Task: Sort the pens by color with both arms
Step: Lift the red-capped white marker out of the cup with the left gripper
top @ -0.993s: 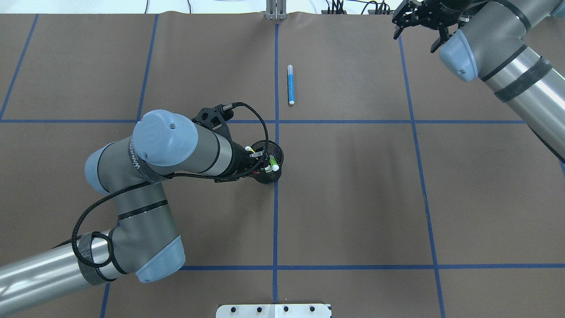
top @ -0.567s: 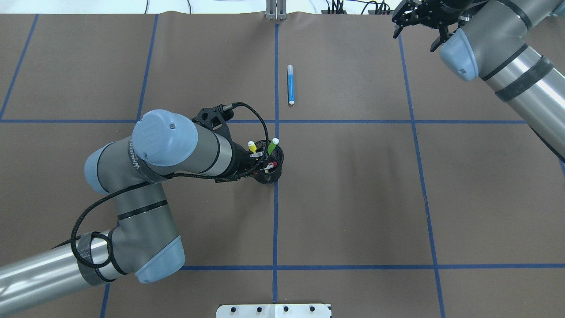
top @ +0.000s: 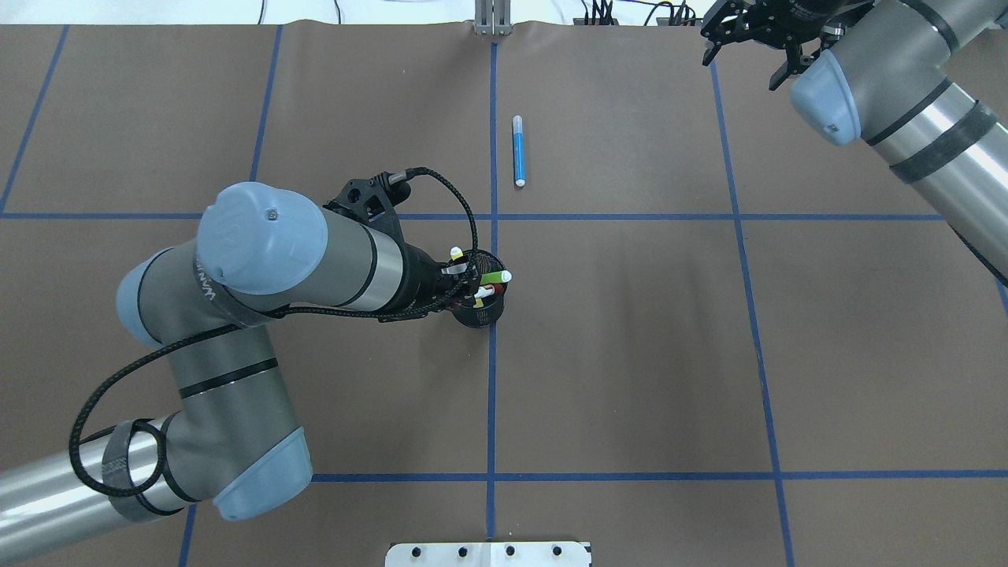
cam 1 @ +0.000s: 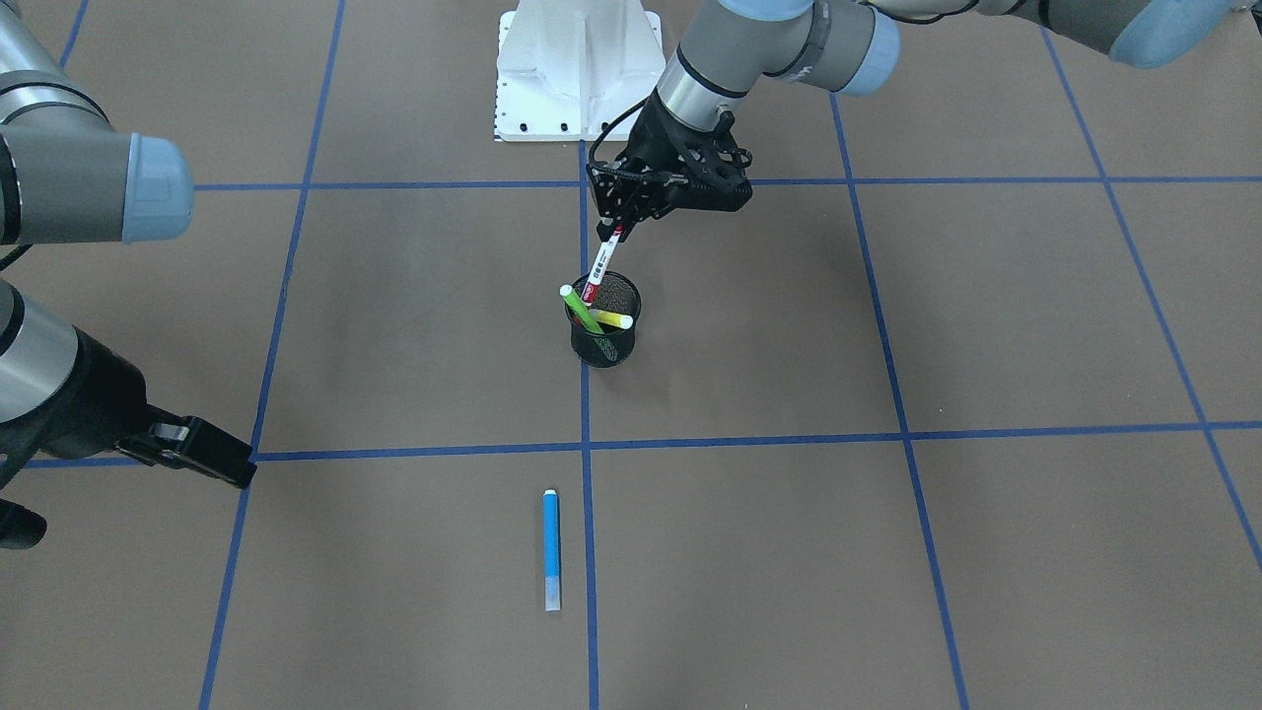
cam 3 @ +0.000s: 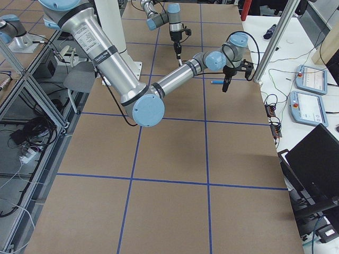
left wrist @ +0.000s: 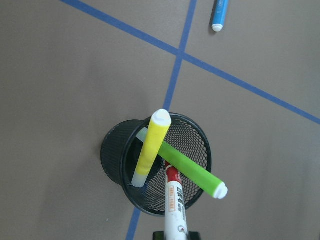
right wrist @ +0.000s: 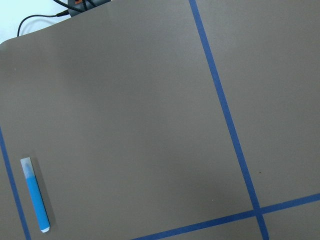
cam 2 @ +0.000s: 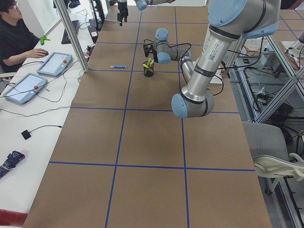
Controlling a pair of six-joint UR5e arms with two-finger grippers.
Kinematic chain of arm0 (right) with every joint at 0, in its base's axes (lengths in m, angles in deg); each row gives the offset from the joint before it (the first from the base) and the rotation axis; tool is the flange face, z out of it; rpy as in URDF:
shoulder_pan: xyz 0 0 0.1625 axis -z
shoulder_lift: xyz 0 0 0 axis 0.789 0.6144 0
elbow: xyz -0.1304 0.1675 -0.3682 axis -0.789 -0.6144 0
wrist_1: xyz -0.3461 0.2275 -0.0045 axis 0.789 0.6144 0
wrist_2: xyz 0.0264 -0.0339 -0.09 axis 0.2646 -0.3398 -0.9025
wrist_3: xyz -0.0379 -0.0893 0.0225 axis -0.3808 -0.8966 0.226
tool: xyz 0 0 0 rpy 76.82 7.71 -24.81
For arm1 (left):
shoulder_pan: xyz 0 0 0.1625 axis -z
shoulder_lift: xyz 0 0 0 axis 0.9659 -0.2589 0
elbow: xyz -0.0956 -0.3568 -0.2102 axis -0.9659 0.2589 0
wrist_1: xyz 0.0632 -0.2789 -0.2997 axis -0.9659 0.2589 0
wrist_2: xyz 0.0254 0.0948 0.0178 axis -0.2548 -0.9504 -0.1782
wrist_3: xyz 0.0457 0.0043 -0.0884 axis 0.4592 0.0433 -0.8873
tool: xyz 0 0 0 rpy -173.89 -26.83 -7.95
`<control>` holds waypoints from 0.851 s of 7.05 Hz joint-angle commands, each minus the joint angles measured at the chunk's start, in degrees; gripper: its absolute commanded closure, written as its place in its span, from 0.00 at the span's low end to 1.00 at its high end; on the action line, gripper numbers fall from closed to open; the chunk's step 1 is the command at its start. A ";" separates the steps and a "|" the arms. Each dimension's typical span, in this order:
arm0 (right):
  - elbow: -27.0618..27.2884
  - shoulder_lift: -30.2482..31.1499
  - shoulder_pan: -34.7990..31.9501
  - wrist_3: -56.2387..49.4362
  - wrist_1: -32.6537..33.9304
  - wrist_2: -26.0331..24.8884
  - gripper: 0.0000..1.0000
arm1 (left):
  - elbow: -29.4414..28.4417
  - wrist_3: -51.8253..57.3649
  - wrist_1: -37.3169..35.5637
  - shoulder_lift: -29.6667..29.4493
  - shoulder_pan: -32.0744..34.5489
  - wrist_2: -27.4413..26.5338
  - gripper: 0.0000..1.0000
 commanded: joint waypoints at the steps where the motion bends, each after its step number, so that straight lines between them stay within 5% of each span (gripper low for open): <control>1: 0.73 -0.01 -0.03 0.09 0.16 0.03 0.00 | 7.74 0.42 -9.45 0.17 3.33 3.11 1.00; 2: 0.90 -0.01 0.05 0.09 0.16 0.03 0.00 | 8.81 0.50 -10.71 0.18 7.18 7.75 1.00; 4: 1.08 -0.36 0.14 0.09 0.16 0.03 0.00 | 8.04 3.03 -10.37 -0.44 10.81 8.24 1.00; 6: 1.17 -0.62 0.32 0.09 0.07 -0.06 0.00 | 4.63 4.81 -6.71 -1.92 11.88 -1.02 1.00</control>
